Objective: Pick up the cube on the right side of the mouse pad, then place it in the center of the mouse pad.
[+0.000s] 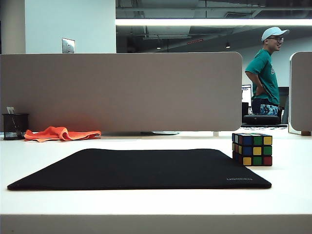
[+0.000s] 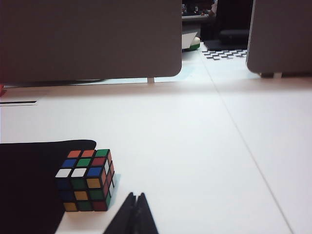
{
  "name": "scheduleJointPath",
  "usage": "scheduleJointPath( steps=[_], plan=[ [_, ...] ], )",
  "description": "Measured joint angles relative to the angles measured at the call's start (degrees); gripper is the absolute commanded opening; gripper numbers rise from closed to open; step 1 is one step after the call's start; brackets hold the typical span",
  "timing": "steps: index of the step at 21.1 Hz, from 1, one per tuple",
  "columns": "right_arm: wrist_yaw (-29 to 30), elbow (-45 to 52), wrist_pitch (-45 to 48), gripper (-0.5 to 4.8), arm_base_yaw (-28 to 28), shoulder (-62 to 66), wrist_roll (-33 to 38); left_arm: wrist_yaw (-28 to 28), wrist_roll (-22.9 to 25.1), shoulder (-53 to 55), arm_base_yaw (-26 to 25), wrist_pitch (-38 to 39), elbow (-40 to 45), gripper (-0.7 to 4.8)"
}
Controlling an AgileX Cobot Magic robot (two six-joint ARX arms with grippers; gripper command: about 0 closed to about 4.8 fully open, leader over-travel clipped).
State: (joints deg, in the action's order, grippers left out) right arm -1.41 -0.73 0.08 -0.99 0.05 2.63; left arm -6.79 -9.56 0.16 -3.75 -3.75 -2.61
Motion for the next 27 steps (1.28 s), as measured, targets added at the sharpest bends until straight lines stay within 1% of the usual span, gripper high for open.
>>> scheduleJointPath(
  steps=[1,3,5,6,7,9,10,12,13,14,15,16,18,23,24,27],
  plan=[
    [0.0,-1.4,-1.2,-0.03,0.0,0.0,1.3,-0.7,0.0,0.0,0.0,2.6,-2.7,-0.04],
    [0.0,-4.2,-2.2,-0.03,0.0,0.0,1.9,-0.7,0.4,0.0,0.0,5.1,-5.8,-0.04],
    [0.0,-9.6,-4.4,-0.03,0.0,0.1,2.1,-1.6,1.0,0.0,0.0,8.4,-9.7,-0.04],
    [0.0,-12.7,-7.0,-0.03,0.0,0.4,2.1,-2.7,1.0,0.9,0.0,10.9,-12.6,-0.04],
    [0.0,-14.0,-8.1,-0.03,0.0,0.7,2.2,-3.4,1.2,2.1,0.0,12.5,-14.4,-0.04],
    [0.3,-18.0,-12.7,-0.03,0.0,1.8,3.7,-5.7,3.6,5.4,0.0,16.9,-19.0,-0.04],
    [1.9,-21.9,-16.0,-0.03,0.0,3.1,4.0,-7.3,5.9,8.8,0.1,19.3,-22.5,-0.04],
    [3.6,-28.7,-19.1,-0.03,-0.1,7.3,4.1,-8.5,7.2,12.9,1.4,19.2,-26.9,-0.04],
    [3.6,-29.9,-19.7,-0.03,-0.1,8.6,4.1,-9.1,7.3,14.0,1.7,19.2,-28.3,-0.04],
    [3.7,-32.1,-21.1,-0.03,-0.1,11.4,4.2,-10.4,7.4,17.0,1.8,20.1,-31.4,-0.04],
    [3.8,-33.4,-22.1,-0.03,-0.1,13.3,4.2,-10.8,7.5,18.5,1.8,21.1,-32.8,-0.04],
    [4.0,-35.8,-22.3,-0.03,-0.1,16.5,4.2,-11.0,8.9,21.1,2.4,24.1,-35.2,-0.04],
    [4.1,-38.4,-22.1,-0.03,-0.1,20.5,4.2,-12.8,10.9,24.5,3.7,28.3,-37.9,-0.04],
    [4.0,-43.5,-22.6,-0.03,-0.4,32.8,4.2,-15.9,11.3,31.3,7.1,28.2,-39.1,-0.04],
    [4.0,-45.6,-23.3,-0.03,-0.6,36.6,4.2,-16.2,11.3,32.5,8.7,28.2,-39.0,-0.04],
    [1.2,-51.2,-26.6,-0.03,-2.5,44.6,4.2,-16.2,11.2,34.8,12.1,28.0,-39.1,-0.04]
  ],
)
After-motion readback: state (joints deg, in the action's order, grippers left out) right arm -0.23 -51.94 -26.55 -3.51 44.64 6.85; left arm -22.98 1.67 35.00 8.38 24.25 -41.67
